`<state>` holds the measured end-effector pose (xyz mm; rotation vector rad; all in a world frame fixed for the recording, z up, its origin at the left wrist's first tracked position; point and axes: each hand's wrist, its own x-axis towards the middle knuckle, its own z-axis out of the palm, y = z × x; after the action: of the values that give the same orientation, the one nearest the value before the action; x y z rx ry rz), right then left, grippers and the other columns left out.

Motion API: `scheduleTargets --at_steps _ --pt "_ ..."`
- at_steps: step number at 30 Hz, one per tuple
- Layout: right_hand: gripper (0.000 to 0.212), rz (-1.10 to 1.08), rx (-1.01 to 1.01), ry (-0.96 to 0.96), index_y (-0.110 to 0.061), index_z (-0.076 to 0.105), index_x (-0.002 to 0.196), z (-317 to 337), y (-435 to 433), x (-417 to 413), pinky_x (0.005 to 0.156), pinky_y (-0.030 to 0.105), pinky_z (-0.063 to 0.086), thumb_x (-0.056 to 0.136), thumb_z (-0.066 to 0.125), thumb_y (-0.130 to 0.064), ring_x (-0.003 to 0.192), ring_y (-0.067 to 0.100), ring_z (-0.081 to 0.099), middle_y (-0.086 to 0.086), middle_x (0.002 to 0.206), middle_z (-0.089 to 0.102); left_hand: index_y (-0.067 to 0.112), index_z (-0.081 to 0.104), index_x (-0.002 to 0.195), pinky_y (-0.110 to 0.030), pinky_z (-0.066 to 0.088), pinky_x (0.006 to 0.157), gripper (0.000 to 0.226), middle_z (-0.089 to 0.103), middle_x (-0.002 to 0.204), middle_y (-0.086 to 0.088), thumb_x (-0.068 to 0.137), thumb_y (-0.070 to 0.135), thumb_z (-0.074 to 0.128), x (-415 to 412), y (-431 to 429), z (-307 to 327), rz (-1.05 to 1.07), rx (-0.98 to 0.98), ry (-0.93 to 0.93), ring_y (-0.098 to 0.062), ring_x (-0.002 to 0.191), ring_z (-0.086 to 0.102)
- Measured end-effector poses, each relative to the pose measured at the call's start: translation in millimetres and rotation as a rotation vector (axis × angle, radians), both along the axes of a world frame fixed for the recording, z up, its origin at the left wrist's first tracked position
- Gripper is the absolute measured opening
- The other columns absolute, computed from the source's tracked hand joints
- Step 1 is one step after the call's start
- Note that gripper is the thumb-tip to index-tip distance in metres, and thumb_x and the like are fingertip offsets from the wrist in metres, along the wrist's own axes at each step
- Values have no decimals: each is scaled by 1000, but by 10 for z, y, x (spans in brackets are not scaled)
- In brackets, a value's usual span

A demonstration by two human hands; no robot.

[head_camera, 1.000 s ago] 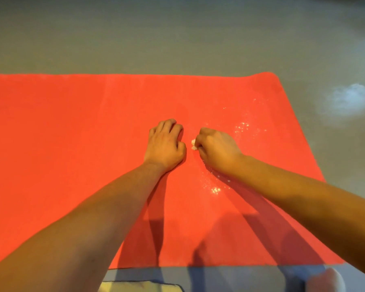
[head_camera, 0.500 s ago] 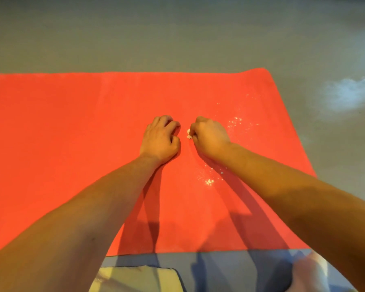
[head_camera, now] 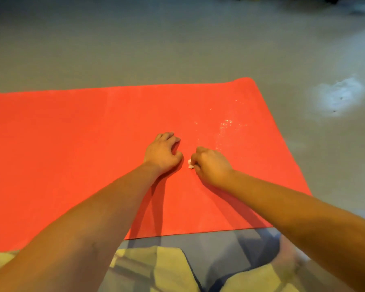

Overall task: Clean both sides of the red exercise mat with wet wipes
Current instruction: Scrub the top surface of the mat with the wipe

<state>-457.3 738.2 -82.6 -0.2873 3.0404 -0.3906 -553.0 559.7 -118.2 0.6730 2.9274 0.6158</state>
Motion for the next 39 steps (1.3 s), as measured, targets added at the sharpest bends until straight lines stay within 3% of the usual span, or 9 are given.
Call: scheduleTargets --at_steps 6,13,15,21,25,28,31,34,39 --pt "23 -125 157 -18 -19 72 108 97 -200 -53 75 37 49 90 59 -12 99 33 65 7 110 61 31 59 142 -36 37 117 70 43 161 3 75 52 53 523 -173 120 -31 -83 -77 -20 145 36" --pt "17 177 136 -103 -16 71 97 63 -275 1039 60 38 42 93 55 -19 88 34 63 6 99 59 30 55 147 -35 36 118 76 40 163 2 75 55 55 924 -251 238 -37 -138 -101 -22 147 35" --pt "15 196 113 -138 -17 71 95 92 -259 1102 60 35 35 93 57 -21 88 35 63 7 99 59 31 48 153 -35 33 121 86 33 167 3 73 63 54 1017 -270 295 -58 -184 -135 -21 150 31" --pt "19 -72 -2 -54 -24 75 103 113 -221 747 72 34 45 89 62 -23 97 30 64 4 107 63 30 28 163 -35 21 126 118 14 174 1 68 78 78 1145 -301 469 -173 -372 -252 -22 158 19" --pt "12 -31 11 -111 -23 76 96 131 -234 860 68 32 45 90 67 -29 94 29 65 3 104 65 31 15 166 -38 26 125 136 17 173 -2 58 74 87 1196 -222 567 -179 -423 -282 -24 158 21" --pt "12 108 38 -194 -21 75 95 130 -210 1189 64 31 42 90 64 -24 89 31 64 5 103 65 33 16 165 -42 38 118 137 30 163 -5 56 70 90 1236 -94 621 -167 -467 -246 -30 150 31" --pt "20 206 77 -194 -20 73 96 78 -176 1358 63 32 38 87 57 -14 88 32 62 6 103 63 35 16 164 -43 40 116 136 28 159 -5 56 66 92 1247 -38 619 -149 -472 -263 -32 148 29" --pt "18 169 52 -151 -20 73 97 99 -154 1145 62 32 34 88 58 -16 90 32 62 5 104 61 36 18 164 -43 38 117 134 26 159 -7 57 65 92 1243 -31 610 -151 -497 -274 -33 147 28" --pt "20 48 50 -52 -19 73 101 107 -144 941 62 33 37 92 55 -19 92 32 62 6 105 60 34 39 154 -43 45 108 117 41 142 -9 56 63 94 1128 86 745 -173 -592 -271 -37 132 42"
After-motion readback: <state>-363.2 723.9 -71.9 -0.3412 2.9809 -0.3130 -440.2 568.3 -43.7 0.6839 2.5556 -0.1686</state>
